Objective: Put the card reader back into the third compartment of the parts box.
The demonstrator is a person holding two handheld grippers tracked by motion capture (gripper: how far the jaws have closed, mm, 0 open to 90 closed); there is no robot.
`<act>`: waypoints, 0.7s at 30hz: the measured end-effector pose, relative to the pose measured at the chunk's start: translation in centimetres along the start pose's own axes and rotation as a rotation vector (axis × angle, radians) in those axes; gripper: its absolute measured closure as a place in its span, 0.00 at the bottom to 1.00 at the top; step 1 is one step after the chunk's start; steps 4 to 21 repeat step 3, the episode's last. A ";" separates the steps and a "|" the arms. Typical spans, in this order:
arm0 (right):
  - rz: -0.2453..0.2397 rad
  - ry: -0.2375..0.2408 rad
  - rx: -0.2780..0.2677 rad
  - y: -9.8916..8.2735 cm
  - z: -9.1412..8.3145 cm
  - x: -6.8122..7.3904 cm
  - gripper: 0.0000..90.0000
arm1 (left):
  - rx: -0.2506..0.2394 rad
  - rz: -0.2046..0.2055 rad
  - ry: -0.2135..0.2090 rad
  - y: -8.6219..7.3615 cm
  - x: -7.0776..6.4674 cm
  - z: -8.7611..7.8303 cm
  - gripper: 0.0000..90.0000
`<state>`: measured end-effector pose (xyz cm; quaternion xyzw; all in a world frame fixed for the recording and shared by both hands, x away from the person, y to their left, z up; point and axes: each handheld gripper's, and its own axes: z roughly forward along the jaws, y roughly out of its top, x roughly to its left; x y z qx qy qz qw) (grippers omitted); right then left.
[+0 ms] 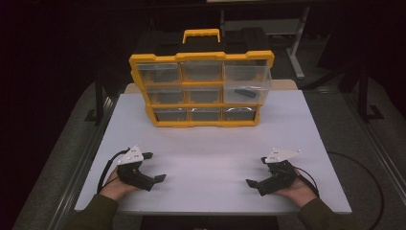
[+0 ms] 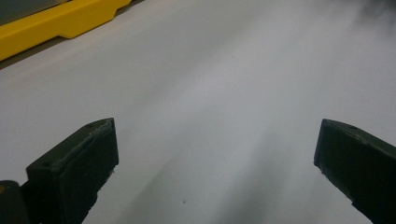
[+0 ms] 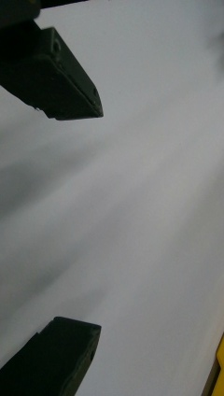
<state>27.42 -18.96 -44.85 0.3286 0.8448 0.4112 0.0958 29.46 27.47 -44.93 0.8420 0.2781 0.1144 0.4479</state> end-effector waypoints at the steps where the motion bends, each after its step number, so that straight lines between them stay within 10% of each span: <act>1: -0.001 -0.001 0.000 0.0 0.0 0.0 0.00 | 0.001 -0.001 0.000 0.0 0.0 0.0 0.00; 21: -0.002 -0.002 0.000 0.0 0.0 0.0 0.00 | 0.007 -0.002 0.000 0.0 0.0 0.0 0.00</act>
